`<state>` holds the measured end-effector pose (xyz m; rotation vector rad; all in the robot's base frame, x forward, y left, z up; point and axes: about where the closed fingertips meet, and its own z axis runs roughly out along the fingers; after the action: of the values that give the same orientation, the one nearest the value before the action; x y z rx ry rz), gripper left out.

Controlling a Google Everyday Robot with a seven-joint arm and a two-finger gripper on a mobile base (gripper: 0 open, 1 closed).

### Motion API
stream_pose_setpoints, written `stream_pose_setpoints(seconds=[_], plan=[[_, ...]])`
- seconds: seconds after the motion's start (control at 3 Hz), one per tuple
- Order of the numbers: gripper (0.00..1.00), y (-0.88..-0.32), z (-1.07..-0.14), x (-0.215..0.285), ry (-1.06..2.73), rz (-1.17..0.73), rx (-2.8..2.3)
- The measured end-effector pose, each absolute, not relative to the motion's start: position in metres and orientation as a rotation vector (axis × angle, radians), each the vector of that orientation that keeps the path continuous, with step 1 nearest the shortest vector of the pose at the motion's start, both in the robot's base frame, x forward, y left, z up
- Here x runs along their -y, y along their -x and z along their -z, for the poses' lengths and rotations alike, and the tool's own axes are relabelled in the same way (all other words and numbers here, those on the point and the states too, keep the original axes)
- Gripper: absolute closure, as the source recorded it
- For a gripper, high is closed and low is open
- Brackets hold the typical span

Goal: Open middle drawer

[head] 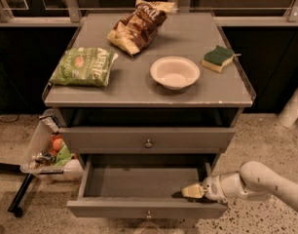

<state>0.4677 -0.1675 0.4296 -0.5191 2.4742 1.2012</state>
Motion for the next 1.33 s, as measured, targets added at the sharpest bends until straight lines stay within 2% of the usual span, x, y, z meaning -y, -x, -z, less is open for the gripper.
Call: stream_pose_setpoints(seconds=[0.33,0.67,1.0,1.33], plan=[[1.0,-0.442,-0.434,0.173,0.432,-1.223,-2.58],[0.84,-0.417,-0.444,0.228,0.107,-1.139,-2.66],[0.61,-0.365,-0.48,0.294,-0.406,-0.993,-2.59],[0.37,-0.327,-0.472,0.317,-0.611,-0.939,-2.542]])
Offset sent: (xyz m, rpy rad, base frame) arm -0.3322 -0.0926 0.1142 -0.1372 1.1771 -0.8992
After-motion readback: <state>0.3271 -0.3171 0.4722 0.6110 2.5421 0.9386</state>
